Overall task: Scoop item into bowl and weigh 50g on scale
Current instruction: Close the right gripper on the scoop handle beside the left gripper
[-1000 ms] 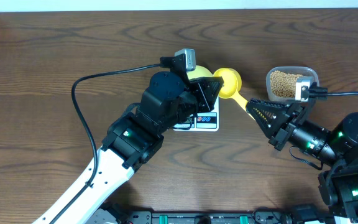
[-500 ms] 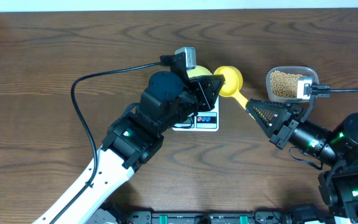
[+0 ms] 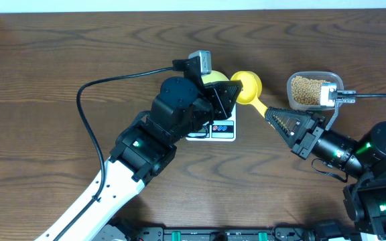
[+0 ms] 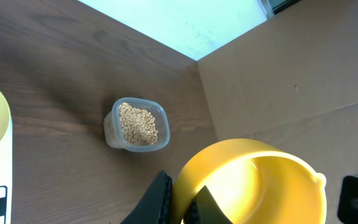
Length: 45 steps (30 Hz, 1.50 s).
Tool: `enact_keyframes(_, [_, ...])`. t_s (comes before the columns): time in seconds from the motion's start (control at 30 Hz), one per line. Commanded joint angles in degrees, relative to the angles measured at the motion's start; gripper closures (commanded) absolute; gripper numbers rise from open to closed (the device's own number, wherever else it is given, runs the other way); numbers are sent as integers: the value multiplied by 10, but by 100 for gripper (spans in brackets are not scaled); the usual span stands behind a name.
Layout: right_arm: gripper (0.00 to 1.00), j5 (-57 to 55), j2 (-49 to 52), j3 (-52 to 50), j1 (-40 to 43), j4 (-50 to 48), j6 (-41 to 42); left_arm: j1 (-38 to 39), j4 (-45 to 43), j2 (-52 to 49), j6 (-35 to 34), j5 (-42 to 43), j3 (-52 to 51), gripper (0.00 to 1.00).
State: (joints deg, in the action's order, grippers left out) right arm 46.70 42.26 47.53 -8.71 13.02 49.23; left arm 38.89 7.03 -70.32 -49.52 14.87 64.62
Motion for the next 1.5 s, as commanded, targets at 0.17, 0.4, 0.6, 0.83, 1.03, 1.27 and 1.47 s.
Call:
enact_keyframes(0.17, [87, 17, 0, 8, -5, 0, 41, 1, -7, 2, -6, -4, 3, 93])
enact_keyframes(0.4, [87, 16, 0, 8, -5, -1, 42, 1, -11, 2, -7, -10, 3, 93])
enact_keyframes(0.6, [92, 14, 0, 8, -5, -23, 41, 1, -10, 2, -7, -10, 3, 92])
enact_keyframes(0.83, [95, 12, 0, 8, -5, -28, 42, 1, -11, 2, -7, -10, 3, 92])
enact_keyframes(1.03, [96, 15, 0, 8, -5, -28, 42, 1, -11, 2, -7, -10, 3, 93])
enact_keyframes(1.27, [99, 15, 0, 8, -5, -28, 38, 1, -10, 2, -7, -10, 3, 93])
enact_keyframes(1.47, [99, -28, 0, 8, -5, -26, 7, 1, -2, 2, -7, -10, 3, 53])
